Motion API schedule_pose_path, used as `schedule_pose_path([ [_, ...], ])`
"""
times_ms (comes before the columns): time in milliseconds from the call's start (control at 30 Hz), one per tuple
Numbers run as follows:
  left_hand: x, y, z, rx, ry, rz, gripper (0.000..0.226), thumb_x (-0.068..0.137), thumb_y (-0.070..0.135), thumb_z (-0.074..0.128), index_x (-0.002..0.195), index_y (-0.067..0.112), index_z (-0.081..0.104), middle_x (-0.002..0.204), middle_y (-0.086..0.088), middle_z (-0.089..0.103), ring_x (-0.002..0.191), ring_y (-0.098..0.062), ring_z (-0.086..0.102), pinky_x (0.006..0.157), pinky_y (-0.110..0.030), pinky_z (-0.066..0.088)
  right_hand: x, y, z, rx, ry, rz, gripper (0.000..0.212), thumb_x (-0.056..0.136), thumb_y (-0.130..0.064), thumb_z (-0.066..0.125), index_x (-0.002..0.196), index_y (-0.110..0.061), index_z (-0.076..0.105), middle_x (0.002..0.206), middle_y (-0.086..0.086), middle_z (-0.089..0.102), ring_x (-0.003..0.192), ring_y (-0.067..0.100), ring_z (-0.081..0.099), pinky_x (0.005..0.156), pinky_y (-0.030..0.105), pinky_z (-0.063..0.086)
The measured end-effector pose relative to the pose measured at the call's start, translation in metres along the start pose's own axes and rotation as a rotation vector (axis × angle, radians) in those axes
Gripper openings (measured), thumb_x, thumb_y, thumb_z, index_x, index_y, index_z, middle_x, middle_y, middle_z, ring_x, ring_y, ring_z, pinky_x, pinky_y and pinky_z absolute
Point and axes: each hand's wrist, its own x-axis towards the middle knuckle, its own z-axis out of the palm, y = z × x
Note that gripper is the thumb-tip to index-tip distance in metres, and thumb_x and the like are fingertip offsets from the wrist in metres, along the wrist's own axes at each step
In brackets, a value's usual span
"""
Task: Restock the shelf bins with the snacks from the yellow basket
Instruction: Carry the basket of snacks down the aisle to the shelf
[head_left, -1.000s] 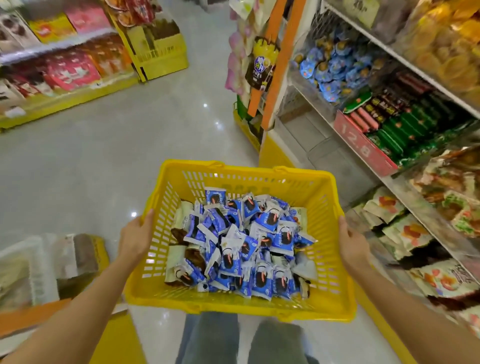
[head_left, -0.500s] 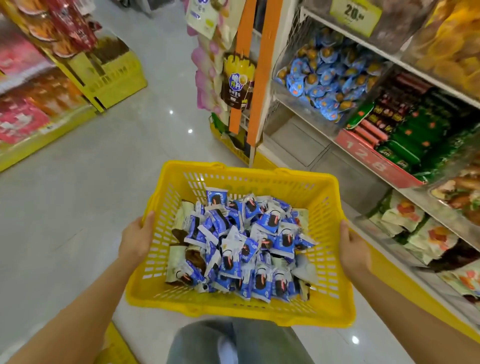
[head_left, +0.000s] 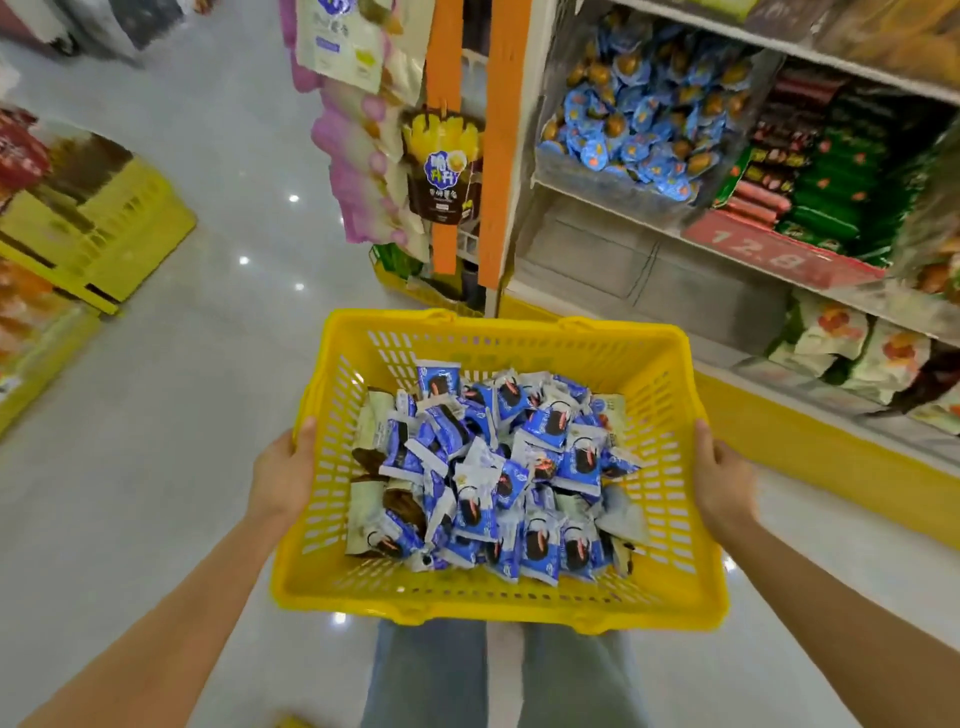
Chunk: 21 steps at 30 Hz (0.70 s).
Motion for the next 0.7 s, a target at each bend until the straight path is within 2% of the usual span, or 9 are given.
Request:
schedule_pose_path([
  [133,0.039,0.026,0.003,0.096,-0.078,0.139,0.051,0.099,0.042,0.032,0.103,0.001,0.062,0.103,-0.027,0.063,0.099,-0.039,0.057,0.074,-0.034,0.033,-0.033,0.021,0.004,0.085,0.097,0.161,0.059,0.093,-0.058,0.029,0.070,-0.011,0.054,0.080,0.017,0.058,0.078,0.033,0.054,0.069,0.037,0.039],
  [200,0.051,0.046,0.015,0.136,-0.142,0.214,0.051,0.099,0.043,0.031,0.097,0.002,0.061,0.098,-0.025,0.063,0.093,-0.037,0.058,0.074,-0.035,0.034,-0.045,0.036,0.002,0.117,0.125,0.261,0.061,0.093,-0.059,0.028,0.074,-0.009,0.057,0.081,0.017,0.059,0.078,0.032,0.054,0.071,0.039,0.042],
  [300,0.059,0.083,0.040,0.193,-0.241,0.328,0.047,0.098,0.045,0.029,0.085,0.009,0.058,0.084,-0.014,0.058,0.080,-0.027,0.052,0.071,-0.033,0.034,-0.059,0.062,-0.005,0.162,0.181,0.376,0.060,0.093,-0.059,0.028,0.080,-0.008,0.058,0.084,0.017,0.060,0.079,0.032,0.055,0.073,0.040,0.043],
  [367,0.061,0.107,0.063,0.238,-0.315,0.365,0.048,0.098,0.045,0.029,0.091,0.009,0.060,0.087,-0.013,0.058,0.082,-0.027,0.052,0.073,-0.033,0.034,-0.061,0.080,-0.012,0.199,0.227,0.451,0.062,0.093,-0.059,0.028,0.079,-0.007,0.058,0.085,0.017,0.061,0.081,0.034,0.056,0.075,0.042,0.046],
  [500,0.060,0.154,0.112,0.335,-0.431,0.429,0.046,0.098,0.044,0.028,0.092,0.010,0.059,0.102,-0.023,0.063,0.093,-0.033,0.056,0.075,-0.033,0.035,-0.055,0.107,-0.029,0.245,0.287,0.540,0.063,0.092,-0.061,0.027,0.075,-0.008,0.057,0.079,0.016,0.062,0.078,0.036,0.059,0.073,0.044,0.048],
  [700,0.046,0.204,0.181,0.404,-0.544,0.426,0.056,0.098,0.046,0.028,0.117,0.003,0.059,0.120,-0.024,0.059,0.110,-0.039,0.053,0.089,-0.040,0.040,-0.043,0.144,-0.063,0.235,0.366,0.678,0.062,0.091,-0.064,0.024,0.083,-0.011,0.056,0.085,0.016,0.061,0.078,0.034,0.056,0.073,0.042,0.045],
])
